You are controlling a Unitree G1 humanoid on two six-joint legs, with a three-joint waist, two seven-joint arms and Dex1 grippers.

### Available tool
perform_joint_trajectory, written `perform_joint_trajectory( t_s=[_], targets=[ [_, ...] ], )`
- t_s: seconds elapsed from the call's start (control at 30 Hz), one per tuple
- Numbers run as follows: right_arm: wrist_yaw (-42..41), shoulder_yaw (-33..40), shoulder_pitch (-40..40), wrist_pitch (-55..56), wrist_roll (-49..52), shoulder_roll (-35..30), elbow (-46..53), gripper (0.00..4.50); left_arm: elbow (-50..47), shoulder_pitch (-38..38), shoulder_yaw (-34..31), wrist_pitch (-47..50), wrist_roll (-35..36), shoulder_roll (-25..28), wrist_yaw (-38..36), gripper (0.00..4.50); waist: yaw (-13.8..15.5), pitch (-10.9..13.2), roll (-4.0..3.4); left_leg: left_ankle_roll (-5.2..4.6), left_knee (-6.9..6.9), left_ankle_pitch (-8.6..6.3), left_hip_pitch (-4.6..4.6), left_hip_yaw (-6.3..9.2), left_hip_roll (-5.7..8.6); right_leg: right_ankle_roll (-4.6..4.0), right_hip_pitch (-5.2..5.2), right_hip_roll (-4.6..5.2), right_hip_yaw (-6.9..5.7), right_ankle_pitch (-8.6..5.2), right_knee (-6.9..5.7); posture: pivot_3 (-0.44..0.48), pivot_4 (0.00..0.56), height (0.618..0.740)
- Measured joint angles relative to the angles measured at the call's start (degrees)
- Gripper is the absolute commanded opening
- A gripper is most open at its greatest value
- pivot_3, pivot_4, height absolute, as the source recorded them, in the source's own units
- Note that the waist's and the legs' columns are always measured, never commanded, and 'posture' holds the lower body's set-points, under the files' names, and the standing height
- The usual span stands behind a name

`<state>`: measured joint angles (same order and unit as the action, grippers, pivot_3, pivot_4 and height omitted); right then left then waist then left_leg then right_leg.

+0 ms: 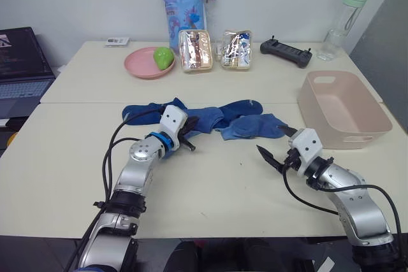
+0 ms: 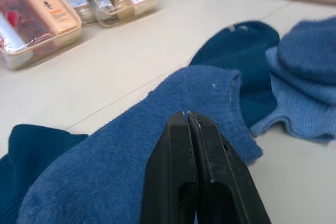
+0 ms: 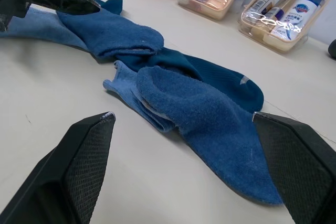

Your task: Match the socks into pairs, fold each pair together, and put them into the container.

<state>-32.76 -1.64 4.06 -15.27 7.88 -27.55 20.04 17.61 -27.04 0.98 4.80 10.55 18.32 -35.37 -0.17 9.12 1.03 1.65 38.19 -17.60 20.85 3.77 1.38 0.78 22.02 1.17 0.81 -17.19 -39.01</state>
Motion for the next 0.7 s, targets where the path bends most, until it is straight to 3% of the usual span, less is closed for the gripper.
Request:
perform_joint_trajectory(
  t_s=[0.13,0.47,0.7],
  targets=[
    [-1.30,-1.77,2.98,-2.56,-1.02,-2.86,0.05,4.50,-0.46,0.46,-0.94,1.03,2.98,1.11,-4.74,0.84,-0.15,0.00,0.00,0.01,0.03,0.01,-0.01,0.00,0.00,0.00,0.00,0.00,-0.02,0.00,-0.02,0.000,0.150,0.740],
    [-0.92,-5.63,6.16,-13.40,-1.67,-2.62,5.60,4.50,5.44,-0.38,3.90,-5.80,-3.13,2.55,-7.89,3.90,0.03,0.00,0.00,0.02,0.03,0.01,0.04,0.05,0.00,0.00,0.00,0.00,-0.04,0.00,0.01,0.000,0.150,0.740],
    [0.52,-6.31,5.07,-14.30,-2.34,-2.66,6.11,4.50,16.25,-6.85,7.08,-12.50,-9.71,1.61,-5.24,3.90,0.04,0.01,0.02,0.01,0.05,0.01,0.04,0.04,0.02,0.00,0.00,0.00,-0.05,0.00,0.00,0.000,0.150,0.740]
  ],
)
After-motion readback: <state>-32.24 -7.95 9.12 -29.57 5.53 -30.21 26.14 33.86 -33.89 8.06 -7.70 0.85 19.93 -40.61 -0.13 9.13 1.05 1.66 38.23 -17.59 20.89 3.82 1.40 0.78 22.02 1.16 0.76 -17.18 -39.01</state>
